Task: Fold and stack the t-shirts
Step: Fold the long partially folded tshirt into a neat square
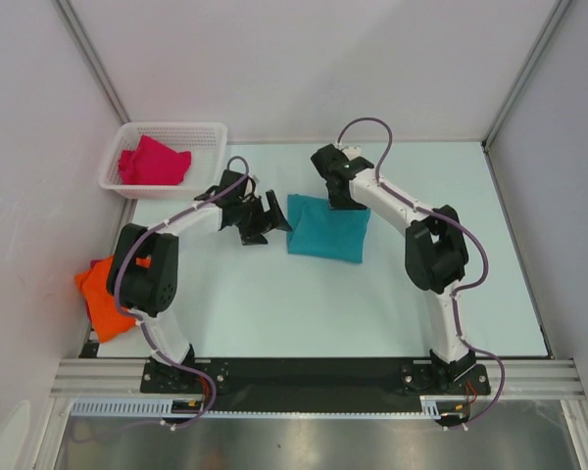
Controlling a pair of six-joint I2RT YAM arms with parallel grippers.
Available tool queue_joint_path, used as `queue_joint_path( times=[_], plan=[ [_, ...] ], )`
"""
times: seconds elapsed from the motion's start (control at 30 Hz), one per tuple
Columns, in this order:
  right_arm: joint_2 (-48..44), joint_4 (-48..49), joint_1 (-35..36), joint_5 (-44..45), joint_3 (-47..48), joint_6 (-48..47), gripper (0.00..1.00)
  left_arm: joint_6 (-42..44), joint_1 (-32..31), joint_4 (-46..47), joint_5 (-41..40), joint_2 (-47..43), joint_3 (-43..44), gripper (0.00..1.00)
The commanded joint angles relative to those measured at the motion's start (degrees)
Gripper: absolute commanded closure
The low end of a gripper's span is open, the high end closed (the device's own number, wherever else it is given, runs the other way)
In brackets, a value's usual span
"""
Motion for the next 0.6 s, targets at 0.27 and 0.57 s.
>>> queue_joint_path(
  times=[0.27,0.57],
  plan=[
    [4.59,2.78,0.82,-4.51,7.60,-1.92,0.44,-1.22,-1.84,4.89,1.39,-4.39,-3.73,0.09],
    [13.22,-3.02,2.05,-8.11,25.17,-2.89,0.40,-1.57,-2.64,6.55,0.77,-8.52,-9.79,0.10]
  ],
)
